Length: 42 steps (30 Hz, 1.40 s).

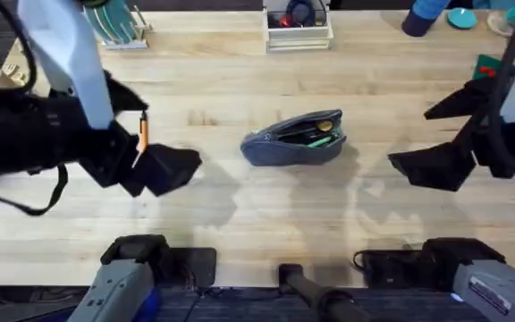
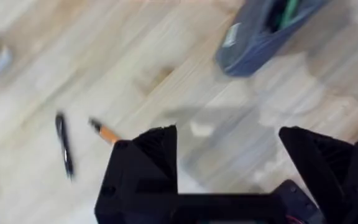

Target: Unzip the bag, pick up the pens from the table one at a time and place them inside, then zip the bag closed.

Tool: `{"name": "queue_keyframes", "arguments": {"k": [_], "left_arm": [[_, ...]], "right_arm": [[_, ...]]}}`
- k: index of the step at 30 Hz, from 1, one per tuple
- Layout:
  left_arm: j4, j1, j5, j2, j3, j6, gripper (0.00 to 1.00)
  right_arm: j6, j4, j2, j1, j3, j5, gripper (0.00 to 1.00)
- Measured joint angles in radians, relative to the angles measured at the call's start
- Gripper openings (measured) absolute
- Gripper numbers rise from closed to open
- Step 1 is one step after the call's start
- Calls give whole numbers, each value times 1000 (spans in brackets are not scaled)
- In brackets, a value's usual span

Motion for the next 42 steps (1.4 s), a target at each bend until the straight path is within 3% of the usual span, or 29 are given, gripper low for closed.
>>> {"name": "queue_keyframes", "arguments": {"k": [6,10,21,26,33,38,42], "left_arm": [[-3,0,-230,98,0,-190,994],[-3,0,-305,183,0,-257,994],[56,0,-257,360,0,-330,993],[98,0,-317,468,0,-445,993],[176,4,-354,598,0,-518,993],[223,52,-354,638,0,-548,993],[265,132,-352,644,-3,-560,993]], "right_arm": [[0,0,0,0,0,0,998],[0,0,0,0,0,0,998],[0,0,0,0,0,0,998],[0,0,0,0,0,0,998],[0,0,0,0,0,0,998],[0,0,0,0,0,0,998],[0,0,0,0,0,0,998]]}}
